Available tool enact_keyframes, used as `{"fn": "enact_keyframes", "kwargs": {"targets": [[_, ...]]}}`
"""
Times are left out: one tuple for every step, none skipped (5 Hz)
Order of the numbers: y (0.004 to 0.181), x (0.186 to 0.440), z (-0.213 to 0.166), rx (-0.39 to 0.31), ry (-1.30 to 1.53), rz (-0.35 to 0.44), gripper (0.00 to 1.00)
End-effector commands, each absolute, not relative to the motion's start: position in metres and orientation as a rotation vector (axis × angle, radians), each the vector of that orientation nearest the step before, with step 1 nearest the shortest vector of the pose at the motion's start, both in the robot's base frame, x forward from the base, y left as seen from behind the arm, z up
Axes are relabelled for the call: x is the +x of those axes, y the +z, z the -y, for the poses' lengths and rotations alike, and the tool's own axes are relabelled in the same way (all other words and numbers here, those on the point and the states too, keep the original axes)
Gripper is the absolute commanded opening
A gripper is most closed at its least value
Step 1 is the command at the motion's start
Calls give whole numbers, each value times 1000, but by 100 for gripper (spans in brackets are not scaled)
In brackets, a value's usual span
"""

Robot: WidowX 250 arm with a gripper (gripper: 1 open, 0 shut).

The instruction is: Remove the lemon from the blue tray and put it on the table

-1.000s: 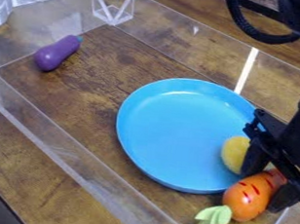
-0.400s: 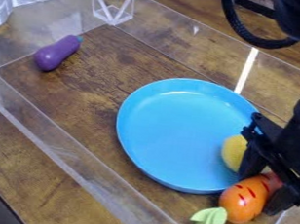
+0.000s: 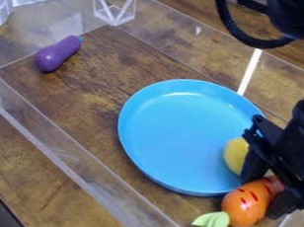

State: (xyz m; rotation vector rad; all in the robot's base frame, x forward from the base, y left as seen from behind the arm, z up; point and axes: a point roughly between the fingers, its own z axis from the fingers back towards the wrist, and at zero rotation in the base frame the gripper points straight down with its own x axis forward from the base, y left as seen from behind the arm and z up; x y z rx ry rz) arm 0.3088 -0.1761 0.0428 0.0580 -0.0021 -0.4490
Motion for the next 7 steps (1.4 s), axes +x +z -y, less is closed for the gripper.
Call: {"fn": "enact_keyframes", "kwargs": {"targets": [[59, 317, 172, 31, -434, 65, 0], [55, 318, 170, 20, -442, 67, 0], [50, 320, 170, 13, -449, 64, 100], [44, 321, 171, 12, -454, 58, 100], [36, 322, 171, 15, -458, 48, 100], [28, 324, 176, 20, -467, 43, 100], [27, 322, 180, 13, -470, 45, 0]]}}
